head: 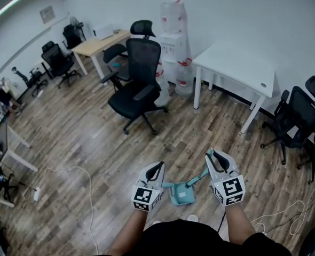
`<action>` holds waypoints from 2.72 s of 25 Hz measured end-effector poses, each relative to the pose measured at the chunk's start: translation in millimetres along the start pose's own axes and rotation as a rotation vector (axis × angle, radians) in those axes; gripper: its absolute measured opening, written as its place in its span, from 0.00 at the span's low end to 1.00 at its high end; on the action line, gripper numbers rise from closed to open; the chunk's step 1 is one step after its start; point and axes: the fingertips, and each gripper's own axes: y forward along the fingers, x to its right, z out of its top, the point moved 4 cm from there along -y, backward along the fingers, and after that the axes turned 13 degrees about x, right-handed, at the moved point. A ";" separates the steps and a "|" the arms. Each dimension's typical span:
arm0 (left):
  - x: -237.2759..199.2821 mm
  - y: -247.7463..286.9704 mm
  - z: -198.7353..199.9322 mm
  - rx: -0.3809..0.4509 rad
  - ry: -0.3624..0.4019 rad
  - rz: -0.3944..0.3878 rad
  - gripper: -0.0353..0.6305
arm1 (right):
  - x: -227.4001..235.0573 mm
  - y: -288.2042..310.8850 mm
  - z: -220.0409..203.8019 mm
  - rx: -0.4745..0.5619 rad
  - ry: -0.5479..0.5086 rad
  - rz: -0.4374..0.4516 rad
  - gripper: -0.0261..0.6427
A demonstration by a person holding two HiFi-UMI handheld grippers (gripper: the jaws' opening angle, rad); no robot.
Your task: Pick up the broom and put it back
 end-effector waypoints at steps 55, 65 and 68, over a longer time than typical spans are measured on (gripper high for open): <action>-2.4 -45.6 -95.0 -0.300 -0.082 0.077 0.08 | -28.0 -25.7 -163.8 -0.391 0.025 0.164 0.17; 4.0 -65.6 -123.2 -0.359 -0.122 0.103 0.08 | -40.7 -34.4 -204.7 -0.471 0.010 0.246 0.17; 6.3 -71.6 -132.4 -0.378 -0.137 0.110 0.08 | -46.9 -39.4 -219.5 -0.510 -0.010 0.267 0.17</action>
